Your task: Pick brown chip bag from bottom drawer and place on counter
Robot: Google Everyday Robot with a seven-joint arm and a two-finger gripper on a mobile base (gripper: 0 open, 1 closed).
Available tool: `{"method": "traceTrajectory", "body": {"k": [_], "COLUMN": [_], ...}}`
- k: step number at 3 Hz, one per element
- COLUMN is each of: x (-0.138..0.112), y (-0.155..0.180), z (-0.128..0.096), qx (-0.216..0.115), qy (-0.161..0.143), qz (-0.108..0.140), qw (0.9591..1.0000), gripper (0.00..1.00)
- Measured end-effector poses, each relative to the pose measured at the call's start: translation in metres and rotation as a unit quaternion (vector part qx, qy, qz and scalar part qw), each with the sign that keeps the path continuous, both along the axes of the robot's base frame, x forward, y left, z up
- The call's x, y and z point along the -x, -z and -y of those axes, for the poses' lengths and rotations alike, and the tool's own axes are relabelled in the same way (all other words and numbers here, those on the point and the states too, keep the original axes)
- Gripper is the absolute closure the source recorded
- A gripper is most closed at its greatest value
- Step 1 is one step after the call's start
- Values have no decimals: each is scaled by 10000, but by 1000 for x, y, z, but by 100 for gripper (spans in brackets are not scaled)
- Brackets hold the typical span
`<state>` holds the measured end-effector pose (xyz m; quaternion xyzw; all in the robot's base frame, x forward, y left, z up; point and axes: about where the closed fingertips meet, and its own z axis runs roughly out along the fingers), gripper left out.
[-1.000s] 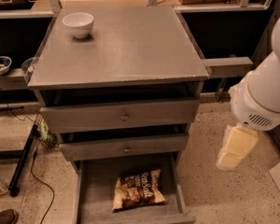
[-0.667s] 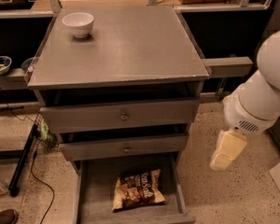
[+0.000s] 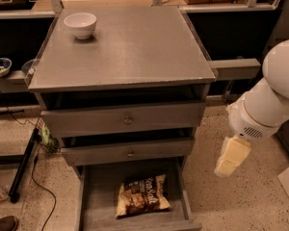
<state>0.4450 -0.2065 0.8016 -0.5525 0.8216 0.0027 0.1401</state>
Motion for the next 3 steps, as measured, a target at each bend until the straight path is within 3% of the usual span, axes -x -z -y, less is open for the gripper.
{"method": "traceTrajectory", "body": {"k": [3], "x": [-6], "y": [67], "z": [-25], "qx": [-646], "qy": [167], "qz": [-327], "qw": [9972], "gripper": [0]}}
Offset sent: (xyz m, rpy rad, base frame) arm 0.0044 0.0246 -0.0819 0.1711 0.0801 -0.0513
